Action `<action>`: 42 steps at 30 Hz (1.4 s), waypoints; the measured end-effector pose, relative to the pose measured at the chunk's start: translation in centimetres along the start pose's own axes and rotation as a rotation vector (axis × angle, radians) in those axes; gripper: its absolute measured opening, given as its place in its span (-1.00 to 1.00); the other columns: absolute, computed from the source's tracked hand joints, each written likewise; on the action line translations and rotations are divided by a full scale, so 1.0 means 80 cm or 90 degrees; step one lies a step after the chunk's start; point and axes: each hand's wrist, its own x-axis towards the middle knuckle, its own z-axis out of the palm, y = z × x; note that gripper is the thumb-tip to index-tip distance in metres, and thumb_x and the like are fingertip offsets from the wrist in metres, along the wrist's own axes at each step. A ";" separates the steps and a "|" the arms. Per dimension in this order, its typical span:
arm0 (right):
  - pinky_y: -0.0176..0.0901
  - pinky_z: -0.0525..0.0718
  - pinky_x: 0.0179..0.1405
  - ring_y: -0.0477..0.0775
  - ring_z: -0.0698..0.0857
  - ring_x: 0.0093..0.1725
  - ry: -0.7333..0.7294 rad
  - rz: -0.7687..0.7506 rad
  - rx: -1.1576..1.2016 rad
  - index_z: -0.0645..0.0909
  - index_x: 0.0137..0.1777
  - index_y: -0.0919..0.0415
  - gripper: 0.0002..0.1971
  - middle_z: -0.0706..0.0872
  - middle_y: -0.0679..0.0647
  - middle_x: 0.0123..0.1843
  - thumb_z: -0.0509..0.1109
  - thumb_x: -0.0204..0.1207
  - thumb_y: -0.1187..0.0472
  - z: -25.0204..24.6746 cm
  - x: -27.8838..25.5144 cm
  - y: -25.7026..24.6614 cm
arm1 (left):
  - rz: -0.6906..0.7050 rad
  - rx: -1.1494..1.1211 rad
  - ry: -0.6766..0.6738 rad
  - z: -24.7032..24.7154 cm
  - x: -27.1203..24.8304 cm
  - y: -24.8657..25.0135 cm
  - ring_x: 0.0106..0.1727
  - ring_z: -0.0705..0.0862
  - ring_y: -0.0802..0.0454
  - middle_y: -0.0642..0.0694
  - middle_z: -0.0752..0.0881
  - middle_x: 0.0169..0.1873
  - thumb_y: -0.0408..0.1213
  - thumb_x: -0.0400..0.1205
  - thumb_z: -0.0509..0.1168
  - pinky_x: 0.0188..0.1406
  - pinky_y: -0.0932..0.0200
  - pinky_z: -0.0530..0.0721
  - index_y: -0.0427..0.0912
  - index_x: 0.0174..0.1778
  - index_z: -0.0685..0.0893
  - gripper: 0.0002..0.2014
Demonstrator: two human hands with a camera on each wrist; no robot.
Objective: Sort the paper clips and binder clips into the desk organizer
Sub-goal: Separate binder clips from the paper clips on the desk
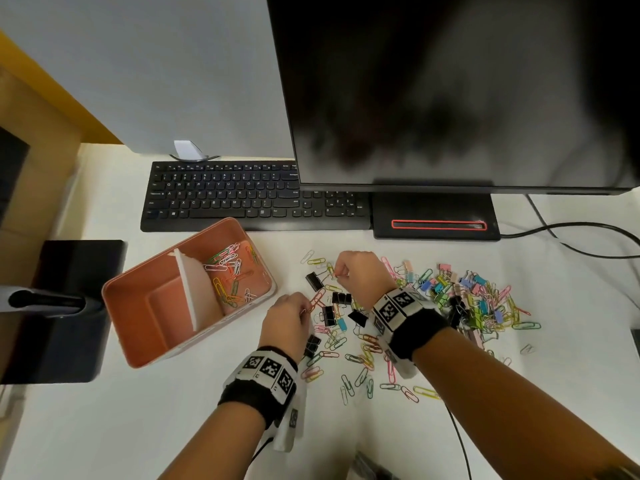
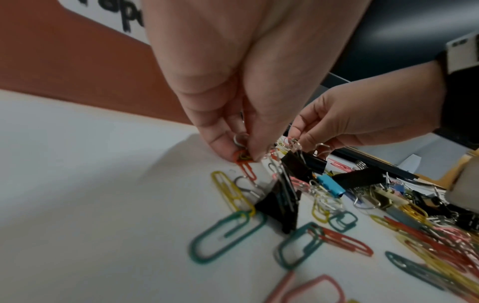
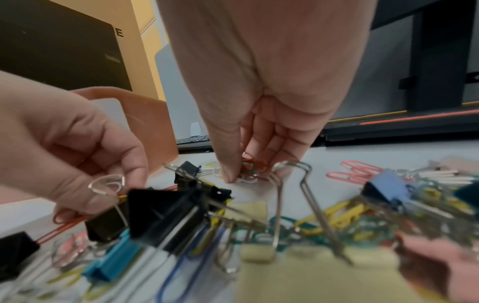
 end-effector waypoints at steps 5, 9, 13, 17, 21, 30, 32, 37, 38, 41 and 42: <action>-0.10 0.69 0.10 0.13 0.71 0.04 -0.022 -0.001 -0.019 0.63 0.18 0.24 -0.73 0.74 0.16 0.08 0.20 0.56 0.40 0.002 -0.009 0.006 | -0.003 -0.021 -0.012 -0.005 -0.005 0.003 -0.04 0.65 0.01 -0.10 0.71 -0.02 -0.39 0.61 0.24 -0.06 0.30 0.52 -0.13 0.04 0.68 -0.83; -0.22 0.63 0.05 0.06 0.68 0.01 0.013 -0.029 0.007 0.66 0.16 0.19 -0.74 0.73 0.13 0.09 0.18 0.61 0.31 -0.009 -0.030 0.005 | 0.072 -0.081 0.033 -0.046 -0.026 0.020 -0.17 0.64 0.15 0.00 0.69 -0.14 -0.38 0.59 0.29 -0.14 0.41 0.54 -0.12 -0.04 0.69 -0.88; -0.27 0.61 -0.05 -0.01 0.66 -0.09 0.108 -0.101 0.092 0.69 0.09 0.11 -0.81 0.72 0.07 0.04 0.28 0.58 0.26 -0.036 -0.055 -0.040 | 0.139 -0.122 0.154 -0.121 -0.045 0.029 -0.18 0.66 0.19 0.04 0.70 -0.18 -0.39 0.55 0.34 -0.15 0.50 0.53 -0.07 -0.13 0.69 -0.89; 0.00 0.66 0.01 0.08 0.68 -0.09 0.153 -0.239 0.166 0.71 -0.02 0.14 -0.88 0.73 0.10 -0.07 0.38 0.50 0.25 -0.051 -0.063 -0.127 | 0.059 -0.120 0.252 -0.181 -0.038 0.007 -0.18 0.66 0.15 0.00 0.72 -0.13 -0.35 0.52 0.39 -0.10 0.35 0.53 -0.03 -0.09 0.69 -0.87; 0.05 0.69 0.04 0.10 0.70 -0.09 0.123 -0.256 0.173 0.68 0.10 0.14 -0.79 0.72 0.12 -0.03 0.42 0.47 0.27 -0.030 -0.049 -0.182 | -0.024 -0.121 0.218 -0.193 -0.022 -0.014 -0.06 0.67 0.13 -0.04 0.74 -0.01 -0.30 0.53 0.39 0.10 0.23 0.57 -0.13 0.12 0.67 -0.76; -0.05 0.66 0.18 -0.05 0.66 0.05 0.127 -0.083 0.119 0.59 0.27 0.02 -0.72 0.67 0.00 0.18 0.34 0.56 0.19 -0.040 -0.029 -0.053 | 0.179 -0.083 0.065 -0.110 -0.076 -0.010 0.08 0.60 0.26 0.09 0.59 0.14 -0.32 0.59 0.30 0.23 0.36 0.56 -0.02 0.21 0.61 -0.72; -0.10 0.58 0.25 -0.03 0.64 0.15 0.084 -0.079 0.070 0.58 0.29 0.01 -0.70 0.64 0.01 0.28 0.31 0.57 0.20 -0.038 -0.018 -0.030 | 0.185 -0.036 -0.007 -0.077 -0.067 -0.012 0.31 0.45 0.24 0.06 0.47 0.36 -0.31 0.63 0.22 0.42 0.44 0.24 -0.02 0.36 0.51 -0.64; -0.25 0.34 0.37 0.05 0.51 0.37 -0.043 -0.154 -0.022 0.62 0.30 0.06 -0.57 0.57 0.02 0.38 0.19 0.54 0.45 -0.023 0.024 -0.027 | 0.133 0.016 -0.059 -0.022 -0.029 -0.014 0.47 0.38 -0.03 -0.06 0.34 0.51 -0.32 0.65 0.14 0.55 0.09 0.31 -0.10 0.49 0.34 -0.55; -0.29 0.32 0.32 0.05 0.49 0.37 -0.065 -0.165 -0.040 0.64 0.29 0.07 -0.55 0.56 0.01 0.38 0.17 0.53 0.48 -0.020 0.031 -0.028 | 0.126 0.034 -0.059 -0.017 -0.021 -0.014 0.43 0.41 -0.05 -0.08 0.37 0.49 -0.32 0.65 0.15 0.52 0.05 0.37 -0.12 0.48 0.35 -0.56; -0.21 0.34 0.31 0.09 0.44 0.33 -0.099 -0.189 -0.089 0.66 0.26 0.05 -0.58 0.53 0.02 0.36 0.19 0.54 0.45 -0.013 0.044 -0.034 | 0.126 0.079 -0.037 -0.010 -0.006 -0.013 0.21 0.54 -0.07 -0.10 0.50 0.28 -0.44 0.57 0.22 0.28 0.08 0.57 -0.19 0.30 0.52 -0.65; -0.16 0.36 0.33 0.10 0.43 0.33 -0.110 -0.196 -0.111 0.65 0.27 0.05 -0.60 0.52 0.03 0.35 0.21 0.56 0.42 -0.013 0.048 -0.038 | 0.120 0.075 -0.033 -0.009 -0.003 -0.011 0.12 0.57 -0.07 -0.10 0.53 0.19 -0.49 0.55 0.23 0.19 0.08 0.61 -0.20 0.22 0.56 -0.67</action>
